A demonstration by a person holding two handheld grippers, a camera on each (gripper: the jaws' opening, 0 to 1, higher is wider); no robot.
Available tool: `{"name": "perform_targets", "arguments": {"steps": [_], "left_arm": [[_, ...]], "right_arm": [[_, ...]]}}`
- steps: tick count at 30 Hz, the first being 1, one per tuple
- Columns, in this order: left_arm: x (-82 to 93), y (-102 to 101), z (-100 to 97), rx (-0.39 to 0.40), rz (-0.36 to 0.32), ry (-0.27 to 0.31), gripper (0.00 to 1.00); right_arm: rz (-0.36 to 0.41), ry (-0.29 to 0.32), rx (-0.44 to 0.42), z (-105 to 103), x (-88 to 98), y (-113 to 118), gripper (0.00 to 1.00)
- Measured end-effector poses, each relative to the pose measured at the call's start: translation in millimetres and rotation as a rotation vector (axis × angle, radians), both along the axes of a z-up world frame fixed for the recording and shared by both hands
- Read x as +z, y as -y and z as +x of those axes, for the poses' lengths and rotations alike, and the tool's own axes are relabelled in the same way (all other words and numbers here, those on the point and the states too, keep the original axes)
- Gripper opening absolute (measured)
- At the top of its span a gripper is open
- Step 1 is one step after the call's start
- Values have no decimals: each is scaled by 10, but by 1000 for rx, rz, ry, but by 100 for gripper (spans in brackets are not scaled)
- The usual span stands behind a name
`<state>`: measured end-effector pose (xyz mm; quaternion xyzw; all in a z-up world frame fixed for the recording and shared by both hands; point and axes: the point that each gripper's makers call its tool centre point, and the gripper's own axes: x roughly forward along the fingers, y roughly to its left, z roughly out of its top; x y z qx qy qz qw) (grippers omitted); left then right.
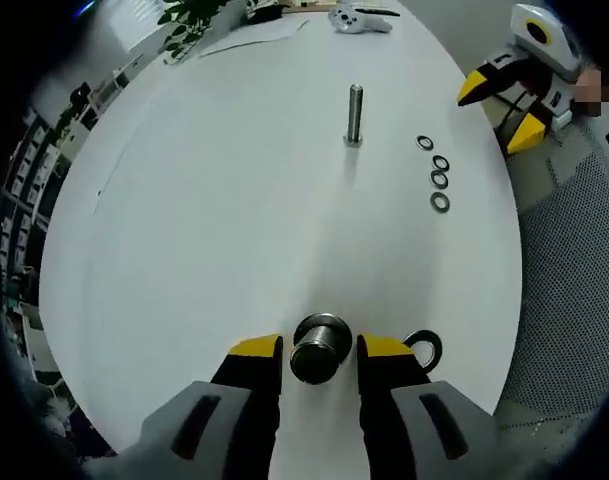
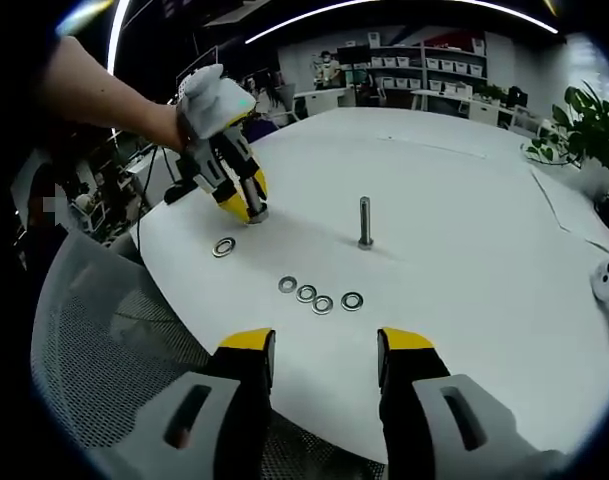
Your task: Place the washer onto the threaded stud by aligning its center hole with the stud, sliding it down to the base, and recovering from edge contact or off-axis alignment until the washer reaches the visible bottom stop.
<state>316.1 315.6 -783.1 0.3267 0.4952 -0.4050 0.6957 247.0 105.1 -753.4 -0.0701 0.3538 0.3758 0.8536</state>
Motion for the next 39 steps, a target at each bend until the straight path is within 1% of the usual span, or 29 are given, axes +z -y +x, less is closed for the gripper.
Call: {"name": "perform_targets", "arguments": {"steps": [8,15,17,19,25,31,35,39], "left_arm": [[70,-120,-29,116,-28,3,28],[82,-179,-129,180,-49,-5,29],[79,-180,-173,191,-51,-3,30],[63,-171,-245,197,-52,-20,30],[53,-149,-367,190,-44,-28,31],[51,-88,-457,210,-63,-36,31],[38,-11,-524,227,-83,-41,32],[-4,59,-597,234,-83,-38,34]], "right_arm": [[0,-2,2,-4,2,-1,43],[-2,-1,6,-10,-1,-3,43],[-1,-3,6,-13,0,-4,43],[-1,-3,7,-13,-1,-3,43],[-5,-3,12,-16,-6,-4,43],[-9,-5,21,-26,-11,-12,43],[-6,-4,18,-25,-7,-10,43],[-8,-3,23,-27,-11,-12,43]]}}
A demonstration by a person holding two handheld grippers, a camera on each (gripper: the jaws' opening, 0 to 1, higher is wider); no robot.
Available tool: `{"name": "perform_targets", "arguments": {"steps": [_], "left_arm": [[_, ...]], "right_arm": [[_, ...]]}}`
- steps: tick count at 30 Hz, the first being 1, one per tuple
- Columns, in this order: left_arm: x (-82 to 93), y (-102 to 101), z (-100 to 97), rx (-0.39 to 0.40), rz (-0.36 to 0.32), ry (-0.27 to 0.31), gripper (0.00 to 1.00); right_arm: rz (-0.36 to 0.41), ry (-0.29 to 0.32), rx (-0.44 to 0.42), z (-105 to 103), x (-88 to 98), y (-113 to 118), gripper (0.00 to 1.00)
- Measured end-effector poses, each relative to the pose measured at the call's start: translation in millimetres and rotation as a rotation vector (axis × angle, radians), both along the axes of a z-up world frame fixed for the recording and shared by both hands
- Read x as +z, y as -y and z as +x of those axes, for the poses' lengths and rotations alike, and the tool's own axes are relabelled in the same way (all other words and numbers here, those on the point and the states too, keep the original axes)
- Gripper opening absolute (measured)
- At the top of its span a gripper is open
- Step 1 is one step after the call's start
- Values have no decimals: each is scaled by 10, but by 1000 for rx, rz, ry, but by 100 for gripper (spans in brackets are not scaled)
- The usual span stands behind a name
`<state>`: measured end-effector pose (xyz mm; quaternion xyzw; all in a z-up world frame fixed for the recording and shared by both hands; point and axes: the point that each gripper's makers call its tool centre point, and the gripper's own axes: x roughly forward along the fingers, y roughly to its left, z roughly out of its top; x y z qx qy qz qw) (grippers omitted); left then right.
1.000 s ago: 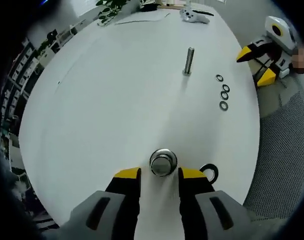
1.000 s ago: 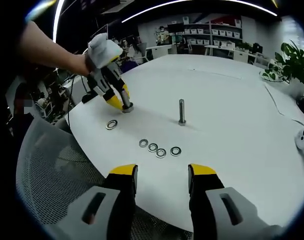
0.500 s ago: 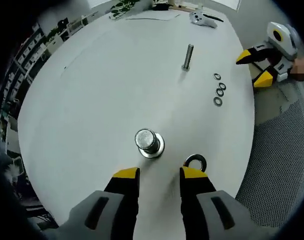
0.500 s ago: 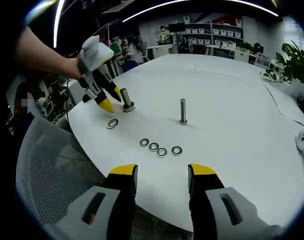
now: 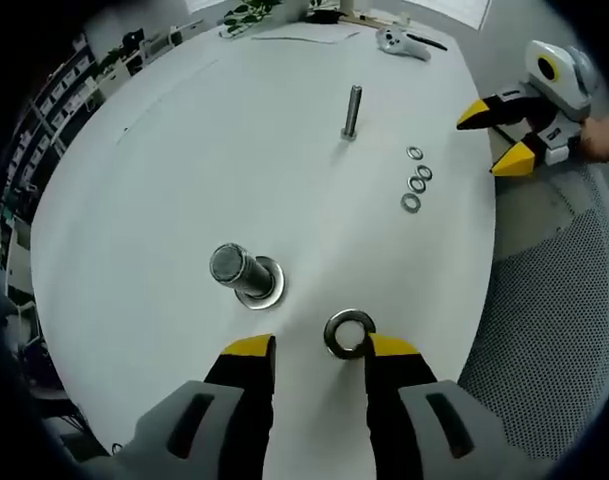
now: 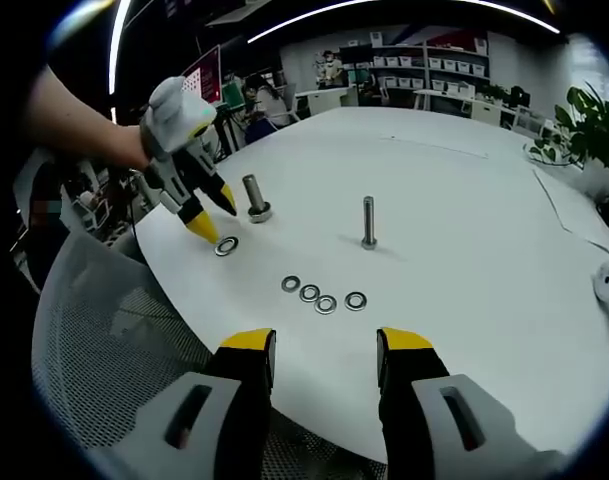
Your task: Place the washer onto the threaded stud by aligning its center hole with the stud, sliding it down to the base, and recovering from edge contact or off-axis alignment until the washer reaches the visible bottom stop.
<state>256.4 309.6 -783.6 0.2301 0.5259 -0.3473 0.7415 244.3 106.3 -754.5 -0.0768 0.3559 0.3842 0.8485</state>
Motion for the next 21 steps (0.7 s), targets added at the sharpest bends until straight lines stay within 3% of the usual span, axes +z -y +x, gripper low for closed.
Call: {"name": "perform_targets", "arguments": {"steps": [21], "left_arm": [[-135,93,-79,-34,60,22,30]], "right_arm": [[-2,4,9,-1,-2,-7,43]]}}
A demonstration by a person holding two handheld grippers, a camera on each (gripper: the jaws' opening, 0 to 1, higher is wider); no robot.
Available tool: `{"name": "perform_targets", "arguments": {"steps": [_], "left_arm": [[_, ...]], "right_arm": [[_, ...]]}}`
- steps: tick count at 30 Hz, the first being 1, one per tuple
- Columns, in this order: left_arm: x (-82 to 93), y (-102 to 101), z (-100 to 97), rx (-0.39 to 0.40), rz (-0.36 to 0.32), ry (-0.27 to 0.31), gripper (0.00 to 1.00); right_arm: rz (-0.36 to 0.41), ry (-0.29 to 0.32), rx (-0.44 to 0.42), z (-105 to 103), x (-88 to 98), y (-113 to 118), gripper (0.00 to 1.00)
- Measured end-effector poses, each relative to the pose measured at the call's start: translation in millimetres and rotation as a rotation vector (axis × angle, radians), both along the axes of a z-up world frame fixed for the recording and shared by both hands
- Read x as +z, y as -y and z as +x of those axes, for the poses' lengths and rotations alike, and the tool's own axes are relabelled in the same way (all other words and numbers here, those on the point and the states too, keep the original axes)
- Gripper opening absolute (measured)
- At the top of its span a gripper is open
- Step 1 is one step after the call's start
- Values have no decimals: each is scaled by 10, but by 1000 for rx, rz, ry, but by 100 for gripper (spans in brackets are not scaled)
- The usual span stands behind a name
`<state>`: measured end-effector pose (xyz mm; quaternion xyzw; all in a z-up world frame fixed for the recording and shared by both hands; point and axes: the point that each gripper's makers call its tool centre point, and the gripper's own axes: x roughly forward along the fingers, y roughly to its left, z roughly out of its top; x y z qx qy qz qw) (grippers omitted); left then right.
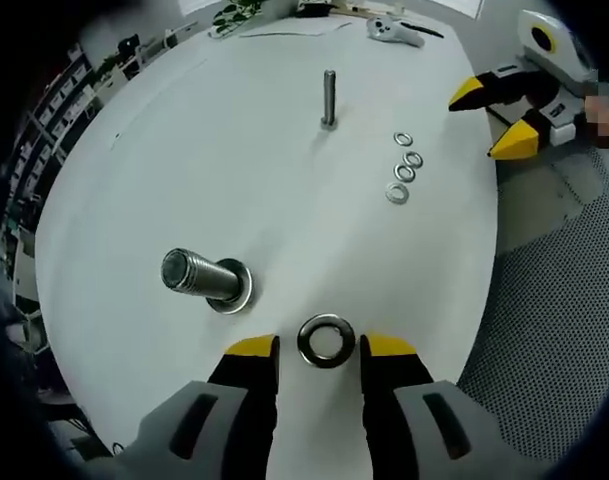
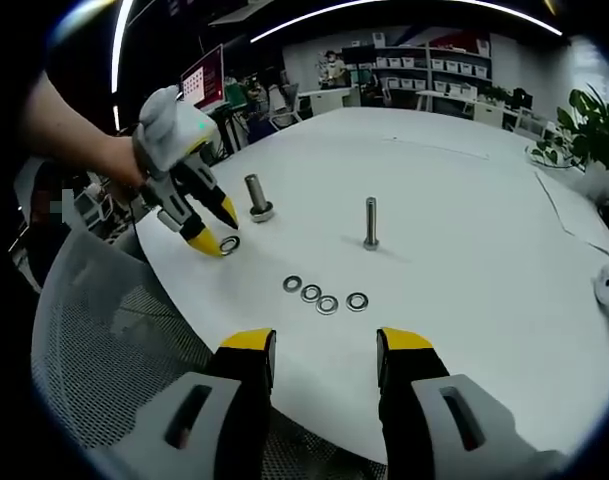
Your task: Place the washer onto the threaded stud by aligning its center hole with the stud, sliding it down to the base, and recovering from edge contact or off-axis alignment until the washer reaches the visible bottom stop.
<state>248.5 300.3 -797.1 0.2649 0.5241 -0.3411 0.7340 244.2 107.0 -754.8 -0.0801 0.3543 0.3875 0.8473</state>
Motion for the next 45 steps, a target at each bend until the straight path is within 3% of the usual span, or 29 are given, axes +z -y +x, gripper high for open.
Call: {"name": "perform_targets", "arguments": {"steps": [5,14,24,33,45], "left_arm": [[-3,-21,29,64,-31,-17,29],[-2,-118,60,54,-17,-14,21],[-2,-93,71,69,-18,-27,25],[-12,-89,88,46,50,-85,25],[-5,-101,98,33,83,-113,20]], "right_arm": [[5,-1,-5,4,5,2,43],[0,0,0,5,-6,1,42],[-3,-1,0,5,-10,7,41],[-7,-3,1,2,-15,8,40],[-9,-2,-1,3,-17,15,40]]}}
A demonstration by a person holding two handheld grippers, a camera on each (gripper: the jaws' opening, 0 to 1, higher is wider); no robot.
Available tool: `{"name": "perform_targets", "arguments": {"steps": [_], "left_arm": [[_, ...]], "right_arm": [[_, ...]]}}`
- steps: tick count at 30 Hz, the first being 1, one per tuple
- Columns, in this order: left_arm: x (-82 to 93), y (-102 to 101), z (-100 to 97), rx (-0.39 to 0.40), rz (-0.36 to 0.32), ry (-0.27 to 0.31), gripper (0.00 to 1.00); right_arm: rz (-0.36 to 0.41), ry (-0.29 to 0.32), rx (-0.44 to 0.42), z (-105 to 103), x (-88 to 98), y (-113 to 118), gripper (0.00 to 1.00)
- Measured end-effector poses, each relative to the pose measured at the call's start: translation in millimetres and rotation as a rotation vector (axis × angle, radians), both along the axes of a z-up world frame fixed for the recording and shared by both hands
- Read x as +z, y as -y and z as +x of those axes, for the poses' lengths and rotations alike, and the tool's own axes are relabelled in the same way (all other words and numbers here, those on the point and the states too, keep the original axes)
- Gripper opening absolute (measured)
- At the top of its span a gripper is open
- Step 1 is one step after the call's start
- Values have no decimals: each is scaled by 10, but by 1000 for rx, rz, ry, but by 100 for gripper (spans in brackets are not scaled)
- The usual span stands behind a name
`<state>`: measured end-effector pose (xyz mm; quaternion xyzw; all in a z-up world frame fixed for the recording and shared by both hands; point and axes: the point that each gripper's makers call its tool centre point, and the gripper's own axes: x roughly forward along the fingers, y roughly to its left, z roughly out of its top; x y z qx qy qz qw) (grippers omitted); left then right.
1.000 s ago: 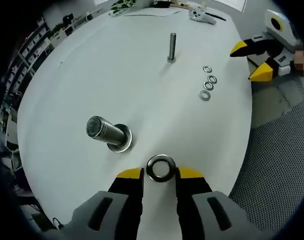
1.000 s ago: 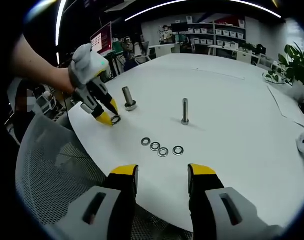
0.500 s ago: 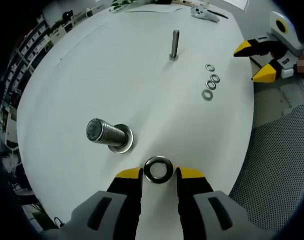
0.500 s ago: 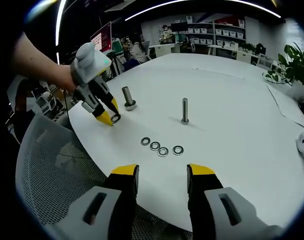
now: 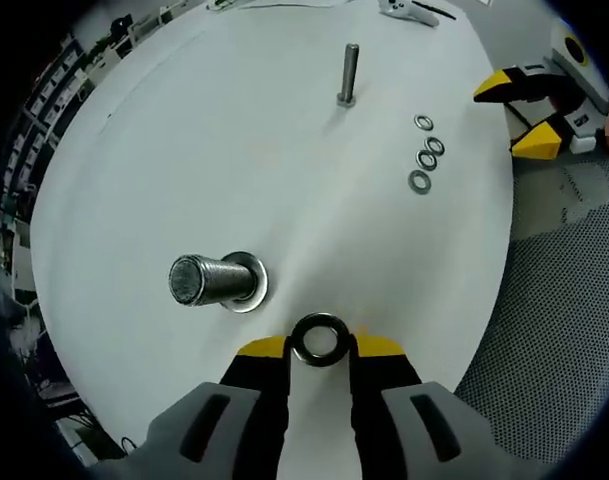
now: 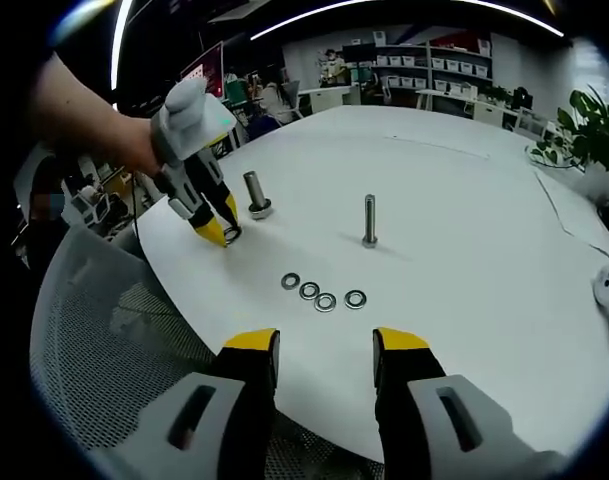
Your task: Place the washer onto the threaded stud by aligning its center hole with the stud, sliding it down to the base, and recovering from edge contact or off-axis alignment until the washer reaches the visible bottom stop.
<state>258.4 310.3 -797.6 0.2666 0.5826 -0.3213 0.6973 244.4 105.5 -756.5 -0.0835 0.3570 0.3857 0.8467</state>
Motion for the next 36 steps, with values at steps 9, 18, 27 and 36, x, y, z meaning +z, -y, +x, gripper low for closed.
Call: {"name": "perform_targets", "arguments": {"steps": [9,18,27,36], "left_arm": [[7,-8,-16,5,-27,34,19],[6,-43,-20,-5,-23,36,18],[89,-109,-8,3,-35,62,18],[253,-204,76,12,-44,100,18]], "right_arm": [[2,0,-4,5,2,4,39],[0,0,-5,5,0,6,39],[1,1,-4,1,5,4,39],[-1,1,-1,4,3,3,39]]}}
